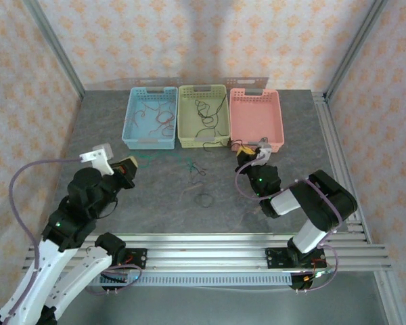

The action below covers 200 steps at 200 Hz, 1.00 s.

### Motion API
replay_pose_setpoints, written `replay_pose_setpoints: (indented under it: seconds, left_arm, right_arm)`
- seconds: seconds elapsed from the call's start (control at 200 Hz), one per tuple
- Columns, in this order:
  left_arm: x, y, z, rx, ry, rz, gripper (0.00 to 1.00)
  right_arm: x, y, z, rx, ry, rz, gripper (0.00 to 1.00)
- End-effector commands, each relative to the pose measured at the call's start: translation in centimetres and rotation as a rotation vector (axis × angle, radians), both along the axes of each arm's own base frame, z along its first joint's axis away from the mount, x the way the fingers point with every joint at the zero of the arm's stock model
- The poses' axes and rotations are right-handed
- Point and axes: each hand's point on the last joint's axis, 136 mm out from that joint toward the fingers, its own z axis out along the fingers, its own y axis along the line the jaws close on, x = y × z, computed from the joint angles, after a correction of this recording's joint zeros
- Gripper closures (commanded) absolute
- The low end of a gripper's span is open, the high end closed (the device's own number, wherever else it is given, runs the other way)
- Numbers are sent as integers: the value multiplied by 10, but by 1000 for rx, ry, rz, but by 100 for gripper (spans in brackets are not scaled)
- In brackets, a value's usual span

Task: Untangle the cables

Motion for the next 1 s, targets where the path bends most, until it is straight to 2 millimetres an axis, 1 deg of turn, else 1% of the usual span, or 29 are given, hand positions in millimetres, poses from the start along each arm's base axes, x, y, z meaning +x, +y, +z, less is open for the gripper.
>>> replay_pose_setpoints:
  seconds: [0.0,0.095,0.205,0.27,0.385,0.44,0.54,0.661,0.741,0.811,0.951,0.996]
  left_arm:
    - [12,-12,-24,-3,22,-39,100]
    - [22,-13,-51,4,64,-17,100]
    - [30,-11,-77,35,112,15,100]
    - [33,-10,-86,48,122,26,100]
    - [37,-13,-98,52,122,13,100]
    - [39,-14,-104,56,120,13,100]
    - [40,-12,-117,73,132,22,100]
    - [44,-16,-129,65,112,11,100]
    - [43,-19,-128,55,101,-8,100]
    - [44,-11,-130,62,117,37,100]
    - [44,-16,-132,63,125,15,100]
    - [44,-17,-133,59,128,9,100]
  right_arm:
    - [-12,32,26,34,-70,200,100]
    - [-14,36,28,36,-74,222,100]
    - [-13,33,32,40,-85,206,100]
    - [-13,32,36,49,-93,202,100]
    - [-14,41,44,82,-95,251,100]
    - [-12,45,47,100,-95,264,100]
    - [3,41,47,136,-79,205,100]
    - [22,48,44,159,-64,189,100]
    - [38,58,41,190,-46,193,100]
    - [53,66,37,197,-27,188,100]
    - [85,75,33,180,39,119,100]
    - [96,75,28,161,83,84,100]
